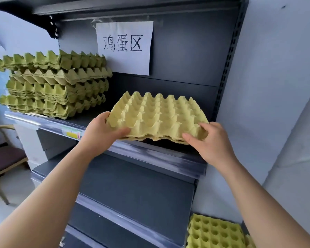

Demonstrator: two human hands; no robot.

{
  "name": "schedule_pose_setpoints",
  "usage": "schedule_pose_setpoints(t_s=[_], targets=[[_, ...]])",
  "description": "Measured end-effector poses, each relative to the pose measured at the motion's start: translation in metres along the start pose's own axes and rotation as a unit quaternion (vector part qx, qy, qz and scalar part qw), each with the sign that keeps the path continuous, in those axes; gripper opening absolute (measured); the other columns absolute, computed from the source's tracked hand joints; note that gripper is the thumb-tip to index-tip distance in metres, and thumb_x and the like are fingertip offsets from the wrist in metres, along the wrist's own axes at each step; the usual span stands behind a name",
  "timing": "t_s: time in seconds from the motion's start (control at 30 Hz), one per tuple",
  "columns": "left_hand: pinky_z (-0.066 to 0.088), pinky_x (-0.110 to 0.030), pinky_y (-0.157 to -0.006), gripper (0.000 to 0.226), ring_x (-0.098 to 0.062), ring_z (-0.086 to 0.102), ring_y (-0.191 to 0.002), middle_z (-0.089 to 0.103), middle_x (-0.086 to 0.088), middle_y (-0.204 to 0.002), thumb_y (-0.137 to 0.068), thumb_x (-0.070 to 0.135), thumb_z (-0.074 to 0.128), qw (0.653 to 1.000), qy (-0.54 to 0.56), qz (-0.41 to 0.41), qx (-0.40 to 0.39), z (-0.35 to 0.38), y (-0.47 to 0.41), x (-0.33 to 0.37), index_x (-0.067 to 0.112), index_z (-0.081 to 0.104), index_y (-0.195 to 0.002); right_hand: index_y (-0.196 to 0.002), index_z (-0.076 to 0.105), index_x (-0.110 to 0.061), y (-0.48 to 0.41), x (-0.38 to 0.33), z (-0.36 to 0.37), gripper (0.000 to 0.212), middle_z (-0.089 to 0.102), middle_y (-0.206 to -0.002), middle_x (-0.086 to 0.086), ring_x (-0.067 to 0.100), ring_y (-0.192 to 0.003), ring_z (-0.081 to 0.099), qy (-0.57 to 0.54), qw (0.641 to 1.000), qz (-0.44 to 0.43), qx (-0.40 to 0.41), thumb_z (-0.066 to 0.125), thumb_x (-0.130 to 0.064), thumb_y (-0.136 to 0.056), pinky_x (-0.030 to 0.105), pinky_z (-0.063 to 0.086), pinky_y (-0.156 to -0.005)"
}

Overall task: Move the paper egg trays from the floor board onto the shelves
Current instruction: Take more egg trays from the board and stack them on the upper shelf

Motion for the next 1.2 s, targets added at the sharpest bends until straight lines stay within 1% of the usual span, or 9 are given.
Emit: schedule_pose_setpoints(t_s=[0.13,0.23,0.43,0.53,0.63,0.73,0.93,1.1,1.2], targets=[[0.050,-0.028,-0.077,0.036,-0.009,0.063,-0.089,0.067,0.012,-0.096,-0.074,0.036,0.078,1.000,0.002,-0.004,-0.013,-0.006,-0.034,-0.021,0.031,0.060,-0.105,-0.128,0.056,-0.016,-0.014,-0.010,0.021,0.070,0.042,-0.124,-0.001,0.014,-0.116,0.044,0.017,1.000,-0.003,0.004,0.069,-0.057,-0.072,0.019,0.031,-0.089],[0.047,-0.020,-0.073,0.028,-0.007,0.063,-0.088,0.066,0.014,-0.092,-0.077,0.030,0.077,0.999,0.013,0.002,-0.029,-0.014,-0.050,-0.036,0.041,0.052,-0.085,-0.121,0.061,-0.018,-0.016,-0.023,0.034,0.064,0.037,-0.114,-0.004,0.011,-0.107,0.045,0.047,0.999,-0.012,0.007,0.069,-0.057,-0.072,0.017,0.031,-0.083],[0.047,-0.026,-0.076,0.031,-0.020,0.061,-0.086,0.064,0.007,-0.089,-0.079,0.028,0.075,0.997,-0.011,0.014,-0.075,-0.021,-0.081,-0.059,0.039,0.047,-0.079,-0.119,0.063,-0.017,-0.013,-0.042,0.058,0.062,0.038,-0.110,-0.003,0.014,-0.104,0.047,0.077,0.997,0.016,0.016,0.070,-0.057,-0.071,0.019,0.032,-0.080],[0.038,-0.016,-0.065,0.038,-0.014,0.051,-0.076,0.053,0.014,-0.078,-0.082,0.027,0.073,0.993,-0.038,0.036,-0.107,-0.022,-0.093,-0.065,0.039,0.038,-0.074,-0.126,0.058,-0.018,-0.009,-0.050,0.068,0.066,0.037,-0.112,-0.004,0.015,-0.107,0.047,0.095,0.994,0.053,0.007,0.069,-0.056,-0.073,0.019,0.031,-0.081],[0.037,-0.020,-0.062,0.029,-0.005,0.047,-0.072,0.044,0.022,-0.077,-0.084,0.028,0.071,0.989,-0.063,0.056,-0.117,-0.024,-0.102,-0.073,0.028,0.042,-0.086,-0.130,0.055,-0.017,-0.006,-0.057,0.078,0.068,0.034,-0.113,-0.004,0.015,-0.108,0.048,0.103,0.992,0.077,0.006,0.069,-0.055,-0.075,0.018,0.031,-0.084],[0.043,-0.030,-0.070,0.029,-0.016,0.057,-0.084,0.057,0.015,-0.085,-0.083,0.032,0.070,0.988,-0.070,0.063,-0.121,-0.025,-0.109,-0.081,0.018,0.053,-0.102,-0.131,0.054,-0.021,-0.004,-0.065,0.084,0.066,0.041,-0.121,0.000,0.017,-0.109,0.050,0.111,0.990,0.085,0.014,0.068,-0.055,-0.076,0.020,0.033,-0.086],[0.037,-0.039,-0.100,0.049,-0.029,0.044,-0.124,0.046,-0.007,-0.138,-0.086,0.033,0.066,0.985,-0.099,0.136,-0.037,-0.024,-0.108,-0.089,0.010,0.054,-0.128,-0.131,0.054,-0.020,0.009,-0.078,0.079,0.059,0.046,-0.136,0.000,0.019,-0.122,0.047,0.164,0.982,0.064,0.066,0.065,-0.048,-0.081,0.032,0.040,-0.098],[0.044,-0.036,-0.093,0.040,-0.027,0.053,-0.114,0.057,-0.003,-0.127,-0.088,0.029,0.065,0.966,-0.048,0.256,-0.005,-0.007,-0.076,-0.061,0.011,0.061,-0.123,-0.127,0.058,-0.014,0.040,-0.083,0.060,0.048,0.052,-0.135,-0.002,0.016,-0.117,0.052,0.189,0.975,0.043,0.109,0.064,-0.038,-0.086,0.026,0.039,-0.095],[0.047,-0.030,-0.079,0.038,-0.024,0.059,-0.091,0.058,0.000,-0.125,-0.089,0.028,0.064,0.949,-0.007,0.312,-0.048,0.015,-0.040,-0.037,0.013,0.061,-0.123,-0.126,0.059,-0.013,0.068,-0.070,0.042,0.045,0.055,-0.133,-0.002,0.015,-0.123,0.050,0.200,0.970,0.056,0.125,0.064,-0.034,-0.087,0.027,0.038,-0.101]])
Point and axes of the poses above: each hand's wrist, its own y-axis away from the middle knuckle, its own z-axis out of the palm, x = y × z, the point moved 2 cm from there along -y, towards the middle knuckle
